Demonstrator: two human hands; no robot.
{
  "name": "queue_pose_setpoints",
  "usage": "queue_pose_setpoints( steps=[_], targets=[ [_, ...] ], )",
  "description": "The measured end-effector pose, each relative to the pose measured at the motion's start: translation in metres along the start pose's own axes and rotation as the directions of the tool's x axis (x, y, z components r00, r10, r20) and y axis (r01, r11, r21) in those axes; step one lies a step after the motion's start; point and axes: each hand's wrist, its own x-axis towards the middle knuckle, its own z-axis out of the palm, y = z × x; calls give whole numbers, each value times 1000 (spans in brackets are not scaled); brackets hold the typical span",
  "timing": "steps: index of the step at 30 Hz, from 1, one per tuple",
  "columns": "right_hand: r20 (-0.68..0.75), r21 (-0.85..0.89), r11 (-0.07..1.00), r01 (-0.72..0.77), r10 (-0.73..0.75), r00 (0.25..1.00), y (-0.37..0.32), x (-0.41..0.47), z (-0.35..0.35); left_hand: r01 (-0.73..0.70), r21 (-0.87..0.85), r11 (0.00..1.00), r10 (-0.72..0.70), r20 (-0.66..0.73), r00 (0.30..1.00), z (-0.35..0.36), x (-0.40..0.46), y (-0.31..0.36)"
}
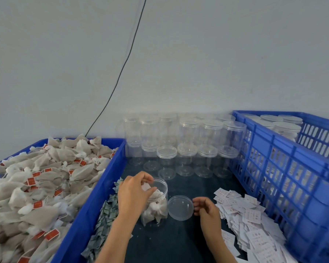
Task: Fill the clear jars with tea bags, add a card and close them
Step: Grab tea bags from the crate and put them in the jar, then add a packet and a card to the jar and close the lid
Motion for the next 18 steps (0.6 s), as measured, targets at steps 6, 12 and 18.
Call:
queue_pose_setpoints(
  steps=[6, 12, 18],
  targets=[
    [-120, -458, 877, 142, -219, 968, -20, 46, -20, 100, -521, 848, -126, -15, 992, 10, -8, -13],
    [45, -943, 324, 70, -83, 996, -17, 92, -41, -148, -208, 967, 126, -118, 985, 24, -31, -29],
    [31, -981, 191, 20, 51, 998, -5, 105, -50, -329, 530, 782, 249, 219, 944, -9, -13, -11]
  ],
)
